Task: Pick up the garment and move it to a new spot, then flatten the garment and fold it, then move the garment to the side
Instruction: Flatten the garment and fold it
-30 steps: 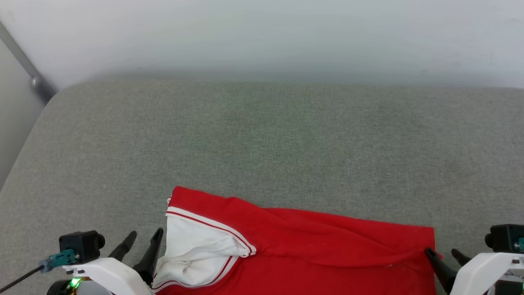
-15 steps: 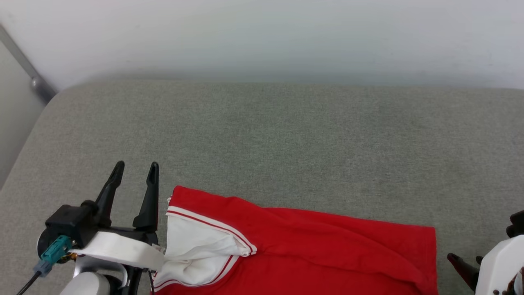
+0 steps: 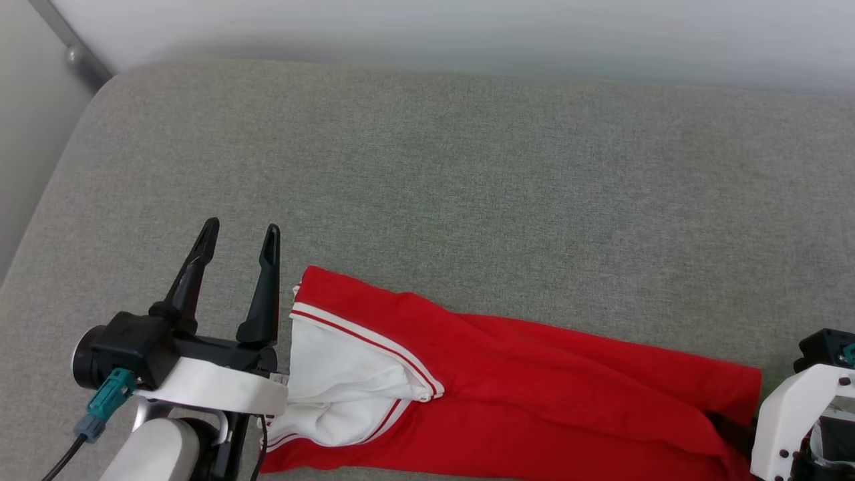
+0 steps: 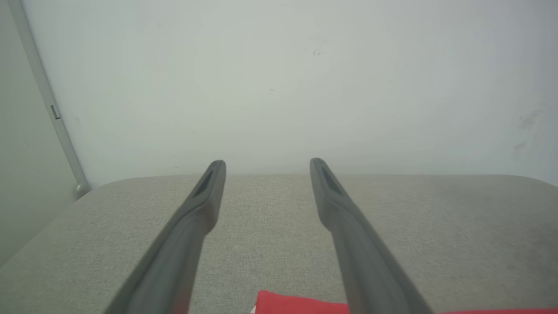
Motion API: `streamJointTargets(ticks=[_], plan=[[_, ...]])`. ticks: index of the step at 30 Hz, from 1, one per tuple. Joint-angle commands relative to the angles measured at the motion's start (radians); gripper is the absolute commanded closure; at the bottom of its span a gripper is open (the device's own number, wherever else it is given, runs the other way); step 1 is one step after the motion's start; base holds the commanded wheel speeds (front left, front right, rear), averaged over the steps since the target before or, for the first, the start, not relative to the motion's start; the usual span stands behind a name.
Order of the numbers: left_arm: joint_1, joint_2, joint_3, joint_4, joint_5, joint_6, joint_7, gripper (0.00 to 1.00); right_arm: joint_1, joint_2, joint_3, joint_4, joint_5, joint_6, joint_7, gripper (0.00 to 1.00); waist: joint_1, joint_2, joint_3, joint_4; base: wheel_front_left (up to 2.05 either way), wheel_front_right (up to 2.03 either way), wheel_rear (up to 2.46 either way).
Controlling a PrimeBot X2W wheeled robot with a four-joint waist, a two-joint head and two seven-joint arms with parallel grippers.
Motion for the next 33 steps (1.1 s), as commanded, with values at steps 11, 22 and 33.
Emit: streamJointTargets(ticks=[11, 22, 33], plan=[[0.055, 0.007, 0.015, 0.062, 0.032, 0.001, 0.000, 0.00, -0.044, -0.068, 0.093, 0.038, 0.071, 0.000, -0.047, 1.00, 0.0000, -0.0001, -0.069, -0.046, 0.00, 0.00, 0.00], [0.119, 0.010, 0.019, 0.030, 0.018, 0.041, 0.020, 0.00, -0.061, -0.130, -0.109, -0.044, 0.013, -0.001, 0.053, 1.00, 0.0000, -0.0001, -0.108, -0.103, 0.00, 0.00, 0.00], [0.122, 0.009, 0.000, 0.028, 0.021, 0.040, 0.027, 0.00, -0.114, 0.073, -0.249, -0.103, 0.157, 0.000, 0.264, 1.00, 0.0000, -0.0001, -0.120, -0.115, 0.00, 0.00, 0.00]])
